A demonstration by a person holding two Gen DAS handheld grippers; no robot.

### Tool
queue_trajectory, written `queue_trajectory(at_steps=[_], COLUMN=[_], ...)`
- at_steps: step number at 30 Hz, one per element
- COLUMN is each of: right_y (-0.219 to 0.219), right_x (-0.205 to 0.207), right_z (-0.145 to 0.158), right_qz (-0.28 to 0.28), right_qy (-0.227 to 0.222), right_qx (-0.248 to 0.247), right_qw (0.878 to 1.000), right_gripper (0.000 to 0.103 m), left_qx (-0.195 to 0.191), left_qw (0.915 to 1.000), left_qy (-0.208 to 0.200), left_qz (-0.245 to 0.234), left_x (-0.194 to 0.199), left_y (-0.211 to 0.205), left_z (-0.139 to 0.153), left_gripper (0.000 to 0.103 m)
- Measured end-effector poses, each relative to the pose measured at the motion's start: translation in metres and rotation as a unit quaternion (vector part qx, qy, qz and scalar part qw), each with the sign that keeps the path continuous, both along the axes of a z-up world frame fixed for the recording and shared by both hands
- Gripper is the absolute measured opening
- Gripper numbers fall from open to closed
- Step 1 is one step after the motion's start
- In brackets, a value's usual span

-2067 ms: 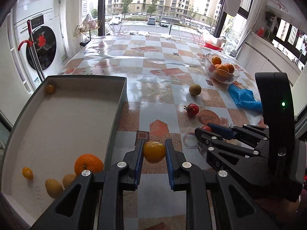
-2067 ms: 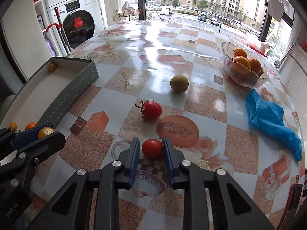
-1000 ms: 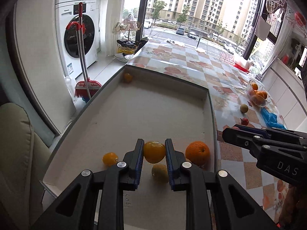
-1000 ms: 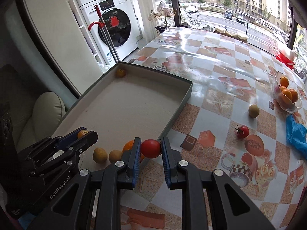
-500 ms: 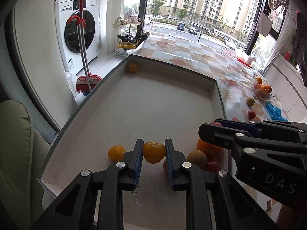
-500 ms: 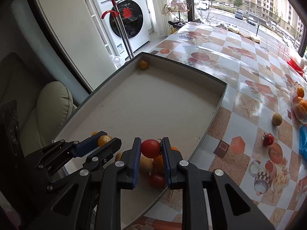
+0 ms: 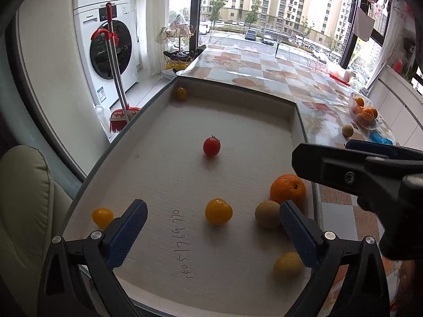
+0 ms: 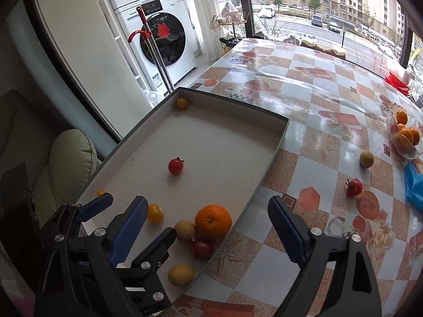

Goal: Organize fruits
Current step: 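Move both open tools back toward the last red tomato and brown fruit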

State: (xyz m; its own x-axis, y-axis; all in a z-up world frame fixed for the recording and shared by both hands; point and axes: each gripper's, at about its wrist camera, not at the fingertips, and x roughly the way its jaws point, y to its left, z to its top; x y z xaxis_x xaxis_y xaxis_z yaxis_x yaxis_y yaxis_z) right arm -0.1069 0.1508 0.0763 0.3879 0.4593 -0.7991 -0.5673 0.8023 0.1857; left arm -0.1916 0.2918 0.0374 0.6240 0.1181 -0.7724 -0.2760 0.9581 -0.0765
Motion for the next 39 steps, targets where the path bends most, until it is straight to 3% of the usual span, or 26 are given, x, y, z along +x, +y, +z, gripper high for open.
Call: queue_trajectory(at_steps=[9, 17, 21, 25, 39], right_y=[-0.088, -0.173, -0.204, -0.218, -0.221], right_x=[0.027, 0.046, 0.049, 0.052, 0.083], right_z=[-0.017, -0.05, -0.063, -0.067, -0.072], right_qz=[-0.113, -0.217, -0.247, -0.259, -0.241], right_qy=[0.019, 0.018, 0.022, 0.008, -0.031], right_qx=[-0.014, -0.082, -0.092, -0.106, -0.095], right_qw=[0.993, 0.972, 0.964, 0.96, 0.965], right_gripper=[0.103, 0.103, 0.103, 0.103, 0.103], left_qx=[0.016, 0.032, 0.033, 0.041, 0.06], left_qw=[0.9992, 0.9947, 0.9917, 0.9892, 0.9836], left_qy=[-0.009, -0.019, -0.006, 0.011, 0.053], left_qz=[-0.036, -0.096, -0.124, -0.14, -0.162], left_x=[0.009, 0.017, 0.027, 0.035, 0.046], left_y=[-0.04, -0.096, -0.124, -0.146, -0.184], left_z=[0.018, 0.031, 0.028, 0.018, -0.005], left_gripper=[0.101, 0.101, 0.101, 0.101, 0.101])
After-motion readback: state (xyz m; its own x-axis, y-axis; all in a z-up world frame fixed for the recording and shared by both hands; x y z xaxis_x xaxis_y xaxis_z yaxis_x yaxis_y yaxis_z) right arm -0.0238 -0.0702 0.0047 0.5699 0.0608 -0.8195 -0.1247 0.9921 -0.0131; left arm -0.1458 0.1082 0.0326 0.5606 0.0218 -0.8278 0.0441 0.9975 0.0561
